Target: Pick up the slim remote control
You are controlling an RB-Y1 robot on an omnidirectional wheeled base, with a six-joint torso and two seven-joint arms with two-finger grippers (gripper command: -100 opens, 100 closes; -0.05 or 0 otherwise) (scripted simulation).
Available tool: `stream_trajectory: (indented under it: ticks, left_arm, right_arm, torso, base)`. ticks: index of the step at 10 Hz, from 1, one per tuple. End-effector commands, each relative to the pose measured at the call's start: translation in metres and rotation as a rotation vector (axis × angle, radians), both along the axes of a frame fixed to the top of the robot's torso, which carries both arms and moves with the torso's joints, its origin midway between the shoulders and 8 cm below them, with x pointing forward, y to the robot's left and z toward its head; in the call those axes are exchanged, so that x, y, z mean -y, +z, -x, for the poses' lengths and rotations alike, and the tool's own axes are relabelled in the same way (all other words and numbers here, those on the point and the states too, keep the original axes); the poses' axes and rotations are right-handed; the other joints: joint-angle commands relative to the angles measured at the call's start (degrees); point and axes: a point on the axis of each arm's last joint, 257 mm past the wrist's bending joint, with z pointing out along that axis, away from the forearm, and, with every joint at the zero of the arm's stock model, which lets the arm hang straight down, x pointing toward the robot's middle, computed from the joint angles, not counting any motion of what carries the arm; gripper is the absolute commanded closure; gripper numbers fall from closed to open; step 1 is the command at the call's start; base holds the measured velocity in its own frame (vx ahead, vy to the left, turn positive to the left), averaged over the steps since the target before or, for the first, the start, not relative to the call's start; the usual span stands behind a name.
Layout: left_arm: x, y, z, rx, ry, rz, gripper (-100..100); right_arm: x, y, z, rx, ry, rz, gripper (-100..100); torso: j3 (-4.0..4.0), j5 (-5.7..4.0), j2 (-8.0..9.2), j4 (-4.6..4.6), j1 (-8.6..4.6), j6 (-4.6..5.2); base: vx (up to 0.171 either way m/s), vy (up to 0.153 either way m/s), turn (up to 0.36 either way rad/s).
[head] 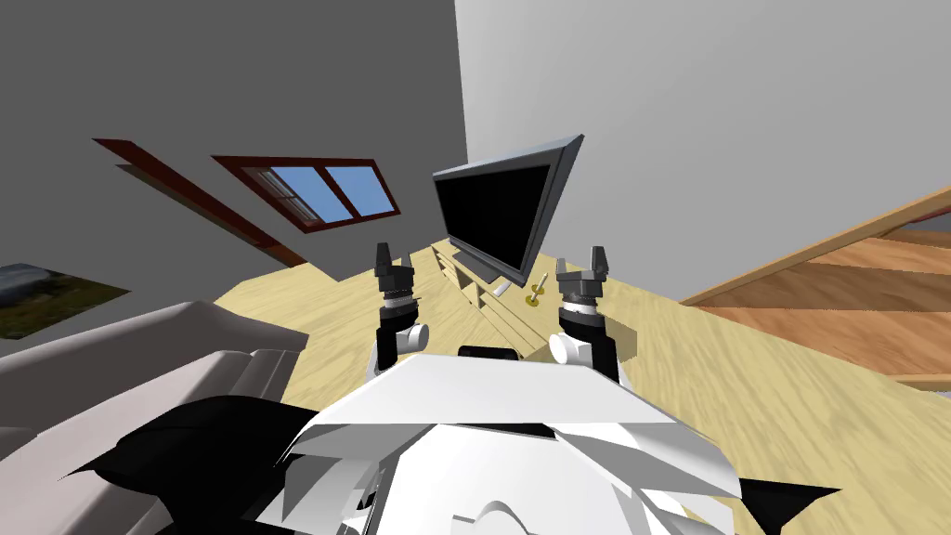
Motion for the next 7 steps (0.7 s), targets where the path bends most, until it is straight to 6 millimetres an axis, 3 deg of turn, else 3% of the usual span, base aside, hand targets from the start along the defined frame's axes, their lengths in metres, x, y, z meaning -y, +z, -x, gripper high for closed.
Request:
stream_trajectory:
  ticks: [1, 4, 7]
  left_arm:
    - [0.0, 0.0, 0.0, 0.0, 0.0, 0.0, 0]
    - [0.0, 0.0, 0.0, 0.0, 0.0, 0.0, 0]
    - [0.0, 0.0, 0.0, 0.0, 0.0, 0.0, 0]
  right_arm:
    - [-0.009, -0.008, -0.001, -0.033, 0.005, 0.064, -100]
    - [-0.028, -0.028, -0.003, -0.104, 0.007, 0.191, -100]
    - [-0.052, -0.064, 0.0, -0.204, 0.01, 0.371, -100]
  torso:
    - [0.0, 0.0, 0.0, 0.0, 0.0, 0.0]
    - [-0.11, 0.11, -0.18, -0.04, 0.46, -0.01]
    - [-0.11, 0.15, -0.19, -0.04, 0.64, -0.02]
  base:
    - [0.02, 0.058, 0.084]
    - [0.049, 0.127, 0.096]
    - [0.056, 0.174, 0.138]
